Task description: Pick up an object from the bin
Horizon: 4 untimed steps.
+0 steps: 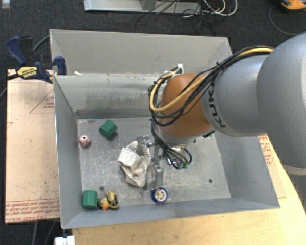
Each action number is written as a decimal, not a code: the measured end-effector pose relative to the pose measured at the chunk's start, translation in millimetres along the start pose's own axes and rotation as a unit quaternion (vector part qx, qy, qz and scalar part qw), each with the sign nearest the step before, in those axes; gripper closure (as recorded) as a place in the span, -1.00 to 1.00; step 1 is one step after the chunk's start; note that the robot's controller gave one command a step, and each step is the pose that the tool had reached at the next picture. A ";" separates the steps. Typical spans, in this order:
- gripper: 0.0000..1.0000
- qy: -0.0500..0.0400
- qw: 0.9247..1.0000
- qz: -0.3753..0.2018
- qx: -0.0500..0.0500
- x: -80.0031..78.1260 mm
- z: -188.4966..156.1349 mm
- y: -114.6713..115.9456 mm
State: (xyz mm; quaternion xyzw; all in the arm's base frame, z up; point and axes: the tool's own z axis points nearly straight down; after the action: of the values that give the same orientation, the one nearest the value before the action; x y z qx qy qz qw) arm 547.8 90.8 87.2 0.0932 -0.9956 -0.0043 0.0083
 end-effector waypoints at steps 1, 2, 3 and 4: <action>1.00 -0.017 0.998 -0.063 0.005 -77.3 12.7 -49.8; 1.00 -0.017 0.998 -0.063 0.005 -77.3 12.7 -49.9; 1.00 -0.021 0.998 -0.056 0.005 -73.7 -20.2 -55.3; 1.00 -0.020 0.998 -0.054 0.004 -75.2 -25.3 -35.1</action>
Offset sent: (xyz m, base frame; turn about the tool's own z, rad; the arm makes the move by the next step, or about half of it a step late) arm 0.0000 0.0000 0.0000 0.0000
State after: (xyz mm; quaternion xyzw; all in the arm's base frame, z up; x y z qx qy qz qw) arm 628.6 70.1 110.9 0.1463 -0.9892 -0.0022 -0.0119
